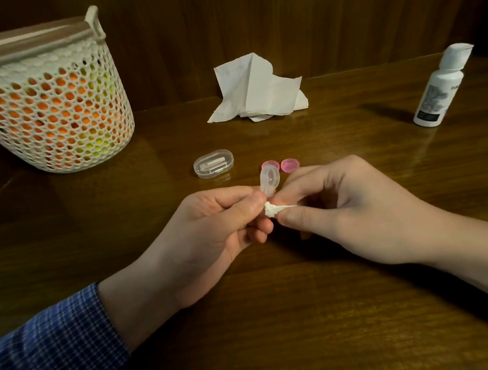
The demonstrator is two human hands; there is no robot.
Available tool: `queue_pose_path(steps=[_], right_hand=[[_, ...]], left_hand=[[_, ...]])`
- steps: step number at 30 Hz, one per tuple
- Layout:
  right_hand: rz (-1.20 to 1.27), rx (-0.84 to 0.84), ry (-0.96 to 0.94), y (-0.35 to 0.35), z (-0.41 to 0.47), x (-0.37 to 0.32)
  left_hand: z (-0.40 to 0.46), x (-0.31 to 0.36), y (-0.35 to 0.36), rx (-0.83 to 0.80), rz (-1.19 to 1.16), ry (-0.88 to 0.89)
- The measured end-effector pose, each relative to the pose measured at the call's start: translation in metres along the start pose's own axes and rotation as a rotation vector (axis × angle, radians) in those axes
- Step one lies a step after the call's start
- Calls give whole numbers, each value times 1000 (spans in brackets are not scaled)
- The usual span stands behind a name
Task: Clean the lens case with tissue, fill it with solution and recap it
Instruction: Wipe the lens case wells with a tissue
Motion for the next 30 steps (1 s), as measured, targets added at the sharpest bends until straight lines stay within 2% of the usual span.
queue_pose_path(steps=[4, 8, 11, 13, 15, 17, 20, 22, 25, 30], right_hand=[[340, -77, 122, 5, 1, 12], [802, -201, 282, 7, 3, 17], [1007, -120, 409, -2, 4, 29], [958, -56, 433, -3, 4, 35], [768, -25, 342, -4, 6, 31], [502, 50, 165, -13, 6, 20], [-71, 166, -151, -23, -3, -9], [-277, 189, -274, -17, -7, -21], [-321, 204, -284, -11, -6, -21], [28, 83, -81, -5, 3, 5]], left_hand=[[0, -2, 0, -15, -1, -17], [3, -2, 0, -8, -107, -76], [6, 4, -3, 1, -134, -68], [8, 5, -4, -14, -133, -53], [9, 3, -2, -55, -135, -50], [9, 0, -4, -65, -149, -53], [10, -2, -5, -81, -148, -44], [9, -2, -4, -93, -120, -37], [5, 1, -3, -88, -60, -13], [-1, 12, -4, 9, 191, 101]])
Point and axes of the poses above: each hand's wrist, its own z-axis towards the middle knuckle, its own y-axis out of the palm, x = y × z, the point moved 9 cm from there along z, towards the middle knuckle, and after that the axes turned 4 degrees about -x, right-handed, at the moved point
